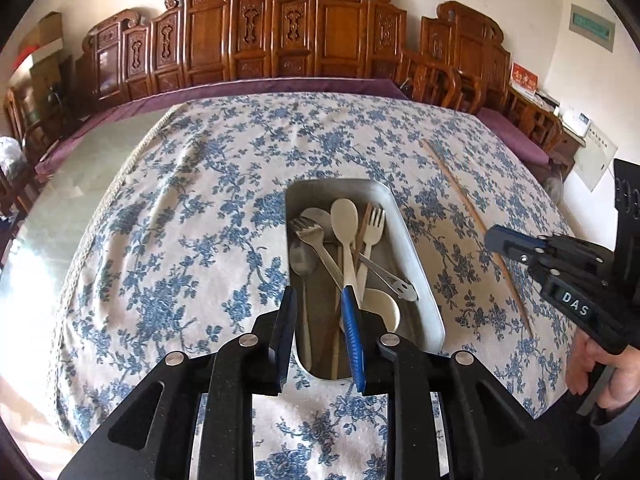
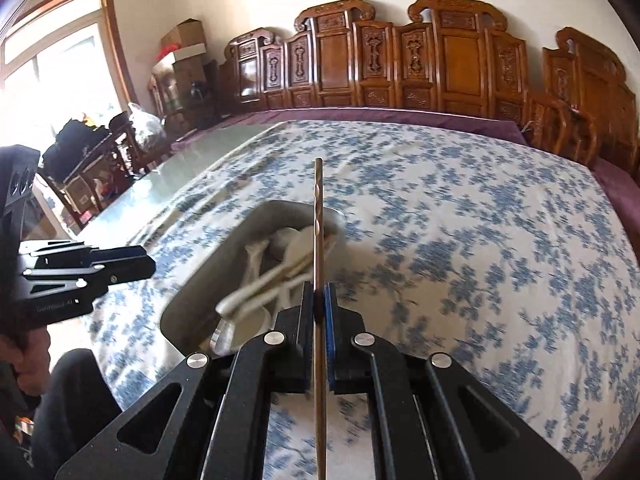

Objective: Organize utensils
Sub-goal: 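Lower the wooden chopstick into the grey tray and open the right gripper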

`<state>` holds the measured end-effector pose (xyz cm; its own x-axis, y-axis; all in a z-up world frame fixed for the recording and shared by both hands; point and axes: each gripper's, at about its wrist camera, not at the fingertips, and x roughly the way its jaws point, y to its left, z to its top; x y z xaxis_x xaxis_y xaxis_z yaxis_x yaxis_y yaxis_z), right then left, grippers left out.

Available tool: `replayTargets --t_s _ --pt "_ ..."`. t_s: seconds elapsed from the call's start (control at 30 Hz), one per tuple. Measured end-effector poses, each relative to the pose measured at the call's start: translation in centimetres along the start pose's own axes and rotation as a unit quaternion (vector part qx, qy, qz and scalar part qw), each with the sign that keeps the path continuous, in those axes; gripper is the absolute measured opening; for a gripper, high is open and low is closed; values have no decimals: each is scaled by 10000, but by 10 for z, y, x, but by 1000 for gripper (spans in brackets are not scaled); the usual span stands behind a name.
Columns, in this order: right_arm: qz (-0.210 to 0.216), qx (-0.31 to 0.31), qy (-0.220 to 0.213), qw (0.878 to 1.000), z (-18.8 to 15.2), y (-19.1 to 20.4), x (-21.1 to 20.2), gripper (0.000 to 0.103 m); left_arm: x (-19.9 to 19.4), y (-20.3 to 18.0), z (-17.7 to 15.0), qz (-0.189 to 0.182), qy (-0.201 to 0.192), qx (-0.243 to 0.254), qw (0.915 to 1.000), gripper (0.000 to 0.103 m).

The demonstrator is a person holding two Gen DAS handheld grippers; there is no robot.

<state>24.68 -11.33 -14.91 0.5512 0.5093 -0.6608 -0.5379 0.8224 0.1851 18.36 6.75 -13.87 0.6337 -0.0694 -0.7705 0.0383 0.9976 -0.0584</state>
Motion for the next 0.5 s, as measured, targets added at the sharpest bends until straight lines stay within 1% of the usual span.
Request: replayTargets --t_s 0.1,0.23,0.4,0.43,0.47,0.5 --pt "119 14 44 9999 8 11 9 6 -5 7 0 71 -74 5 9999 22" --pt "266 69 128 9995 17 24 24 6 -7 16 -1 72 -86 -60 9999 22" --pt "350 111 230 9991 26 39 44 6 -7 31 -4 68 -106 -187 9997 32" --pt "364 140 254 9989 27 41 49 6 -6 32 -4 66 -102 -193 9997 35" --pt "365 176 283 9988 28 43 54 6 -6 35 -5 86 -110 -201 9997 48" --pt "366 207 305 9987 29 44 58 6 -7 37 -6 117 -146 -210 9996 55"
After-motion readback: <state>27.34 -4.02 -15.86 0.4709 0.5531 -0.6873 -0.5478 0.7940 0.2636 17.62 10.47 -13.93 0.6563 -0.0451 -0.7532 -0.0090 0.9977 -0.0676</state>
